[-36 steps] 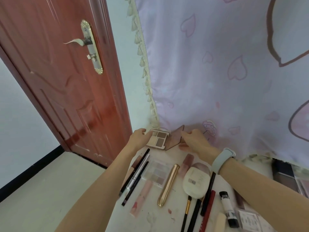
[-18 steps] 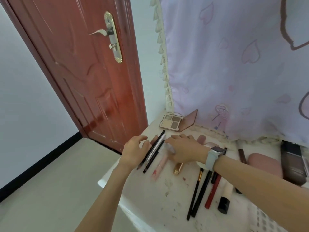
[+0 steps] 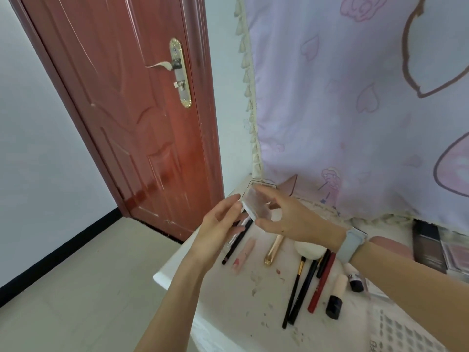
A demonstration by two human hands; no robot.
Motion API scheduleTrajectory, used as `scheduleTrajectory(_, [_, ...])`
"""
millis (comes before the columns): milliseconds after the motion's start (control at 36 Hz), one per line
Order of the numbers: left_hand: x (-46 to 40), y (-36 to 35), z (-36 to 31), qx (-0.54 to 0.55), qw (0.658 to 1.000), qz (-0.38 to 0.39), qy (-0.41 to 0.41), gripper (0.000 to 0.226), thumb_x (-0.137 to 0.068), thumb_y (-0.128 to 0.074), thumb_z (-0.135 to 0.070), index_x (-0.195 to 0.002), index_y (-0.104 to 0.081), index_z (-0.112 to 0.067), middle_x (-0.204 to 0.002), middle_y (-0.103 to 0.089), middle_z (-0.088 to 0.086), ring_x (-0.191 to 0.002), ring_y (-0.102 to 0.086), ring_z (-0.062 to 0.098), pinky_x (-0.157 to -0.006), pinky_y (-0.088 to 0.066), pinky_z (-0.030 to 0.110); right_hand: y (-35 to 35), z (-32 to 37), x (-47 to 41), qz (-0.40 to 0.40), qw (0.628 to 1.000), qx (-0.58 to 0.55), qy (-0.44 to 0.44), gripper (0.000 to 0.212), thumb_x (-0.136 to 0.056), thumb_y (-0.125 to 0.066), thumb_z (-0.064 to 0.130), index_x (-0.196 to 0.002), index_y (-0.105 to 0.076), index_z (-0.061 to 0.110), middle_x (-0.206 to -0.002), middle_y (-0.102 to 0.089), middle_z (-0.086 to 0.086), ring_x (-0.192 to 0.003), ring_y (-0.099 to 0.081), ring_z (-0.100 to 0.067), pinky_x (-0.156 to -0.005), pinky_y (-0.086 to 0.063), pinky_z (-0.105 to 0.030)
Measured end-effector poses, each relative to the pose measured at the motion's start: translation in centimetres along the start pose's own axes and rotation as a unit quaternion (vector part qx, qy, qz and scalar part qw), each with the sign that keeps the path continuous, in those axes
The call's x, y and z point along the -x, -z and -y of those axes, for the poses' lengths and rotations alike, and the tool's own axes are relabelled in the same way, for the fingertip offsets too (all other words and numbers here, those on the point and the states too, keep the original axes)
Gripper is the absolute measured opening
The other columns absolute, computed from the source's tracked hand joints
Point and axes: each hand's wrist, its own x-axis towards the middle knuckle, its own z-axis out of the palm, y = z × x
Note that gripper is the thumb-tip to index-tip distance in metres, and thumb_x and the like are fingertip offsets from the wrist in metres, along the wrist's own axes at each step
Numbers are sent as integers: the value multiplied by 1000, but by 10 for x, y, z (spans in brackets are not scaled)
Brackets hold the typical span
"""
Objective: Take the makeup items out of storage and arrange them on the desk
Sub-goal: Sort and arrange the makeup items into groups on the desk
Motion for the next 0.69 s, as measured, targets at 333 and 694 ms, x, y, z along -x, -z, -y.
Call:
scheduleTrajectory(333, [11, -17, -14, 35, 996, -33, -71, 47, -74, -69, -49, -115, -64, -29, -117, -66, 2, -112, -61, 20, -101, -45, 44, -7, 20, 28, -41, 995, -96, 4, 37, -87, -63, 23, -123, -59, 25, -120, -62, 15, -108, -56, 8, -92, -41, -6])
scheduleTrajectory(694, [10, -19, -11, 103, 993, -59, -19, 30, -82, -68, -26, -111, -64, -16, -111, -67, 10, -100, -67, 20, -86, -54, 31, -9, 23, 23, -53, 997, -58, -1, 21, -89, -59, 21, -107, -67, 28, -99, -65, 22, -93, -60, 9, -78, -46, -5])
